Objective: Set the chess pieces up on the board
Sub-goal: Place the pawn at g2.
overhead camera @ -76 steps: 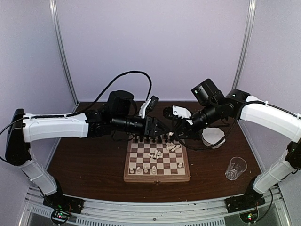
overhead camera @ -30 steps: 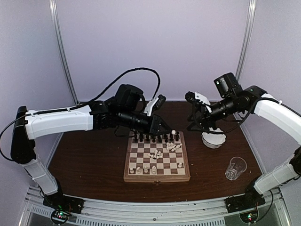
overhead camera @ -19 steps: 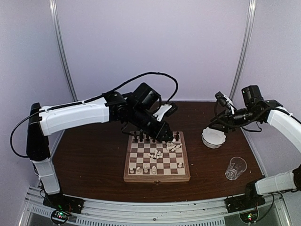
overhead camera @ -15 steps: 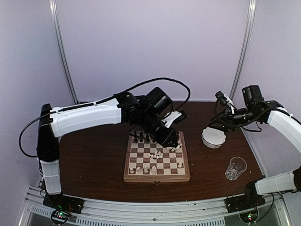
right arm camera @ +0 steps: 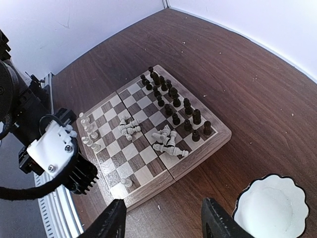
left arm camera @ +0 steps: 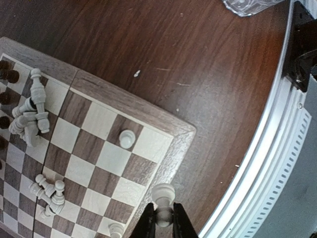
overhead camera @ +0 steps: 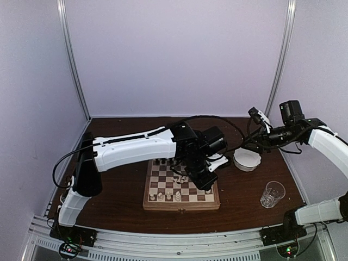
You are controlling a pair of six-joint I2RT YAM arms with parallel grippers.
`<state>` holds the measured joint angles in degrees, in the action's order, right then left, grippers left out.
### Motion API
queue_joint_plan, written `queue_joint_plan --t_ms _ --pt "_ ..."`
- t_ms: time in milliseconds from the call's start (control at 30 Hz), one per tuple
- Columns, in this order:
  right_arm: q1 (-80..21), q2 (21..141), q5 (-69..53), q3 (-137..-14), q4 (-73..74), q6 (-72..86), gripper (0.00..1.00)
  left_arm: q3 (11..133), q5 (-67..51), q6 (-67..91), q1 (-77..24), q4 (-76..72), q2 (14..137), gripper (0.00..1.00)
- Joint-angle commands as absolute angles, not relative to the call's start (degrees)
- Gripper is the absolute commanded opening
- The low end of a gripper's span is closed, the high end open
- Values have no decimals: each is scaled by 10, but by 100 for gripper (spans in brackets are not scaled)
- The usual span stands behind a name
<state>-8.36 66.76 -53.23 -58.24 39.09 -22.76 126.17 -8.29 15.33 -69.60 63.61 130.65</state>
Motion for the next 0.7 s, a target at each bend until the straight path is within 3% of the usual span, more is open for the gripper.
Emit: queue_joint_plan --t_ms 0,667 --pt "-81 662 -524 -575 379 -238 54 1313 -21 135 -694 704 1339 13" --pt "-81 669 -530 -574 385 -247 54 1325 -28 137 -666 693 1392 13"
